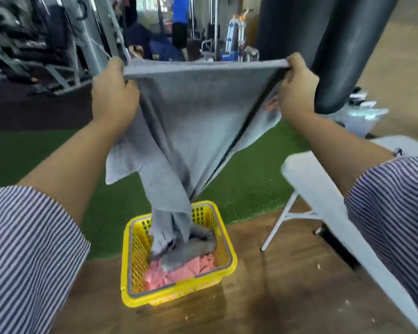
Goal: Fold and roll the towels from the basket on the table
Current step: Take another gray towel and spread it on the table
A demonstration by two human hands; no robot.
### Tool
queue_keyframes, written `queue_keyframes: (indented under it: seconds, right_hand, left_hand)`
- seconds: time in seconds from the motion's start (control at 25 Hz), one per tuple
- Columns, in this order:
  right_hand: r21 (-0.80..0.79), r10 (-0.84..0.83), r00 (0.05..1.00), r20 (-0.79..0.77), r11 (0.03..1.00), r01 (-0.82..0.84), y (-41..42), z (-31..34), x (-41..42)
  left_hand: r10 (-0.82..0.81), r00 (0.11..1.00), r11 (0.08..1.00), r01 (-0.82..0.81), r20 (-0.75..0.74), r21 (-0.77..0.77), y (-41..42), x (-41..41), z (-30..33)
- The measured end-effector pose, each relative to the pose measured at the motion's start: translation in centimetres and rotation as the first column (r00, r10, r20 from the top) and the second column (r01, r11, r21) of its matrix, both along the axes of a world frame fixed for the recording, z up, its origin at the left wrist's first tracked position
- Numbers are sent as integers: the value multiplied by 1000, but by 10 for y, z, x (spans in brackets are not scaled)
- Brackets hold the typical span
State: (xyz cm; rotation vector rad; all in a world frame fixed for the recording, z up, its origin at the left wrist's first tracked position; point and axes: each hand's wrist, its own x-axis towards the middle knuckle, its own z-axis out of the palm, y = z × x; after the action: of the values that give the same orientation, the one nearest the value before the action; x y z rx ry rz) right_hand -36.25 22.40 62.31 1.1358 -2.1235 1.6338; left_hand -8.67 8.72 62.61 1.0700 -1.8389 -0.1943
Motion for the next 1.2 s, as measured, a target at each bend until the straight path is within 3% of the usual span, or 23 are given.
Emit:
queue_keyframes:
  seconds: [0.24,0.36,0.56,0.76,0.96,1.12,1.2]
  right_hand:
    - [-244,-58,997,-53,969,44,71,265,-31]
    - [-283,-217,972,-90,941,184,119,329,-61]
    - [-106,-264,964,-38,960,259,181,328,-123]
    - [80,-265,964,26,962,262,193,307,-208]
    - [266,-257,960,110,938,220,149,257,-293]
    - [331,-257,947,191,925,185,93,216,-355]
    - [355,-285,925,253,916,185,59,204,-391]
  left_hand:
    - [-145,987,979,134,-64,-156,42,-45,244]
    - [-215,974,961,198,-71,-195,60,-85,310]
    - [-302,952,929,307,54,-207,77,-168,310]
    - [-364,924,927,371,117,-52,75,-247,271]
    - [-398,885,916,370,241,153,39,-320,223]
    - [-348,875,922,254,337,294,-18,-394,182]
    - [-357,882,894,227,309,386,-47,-442,172]
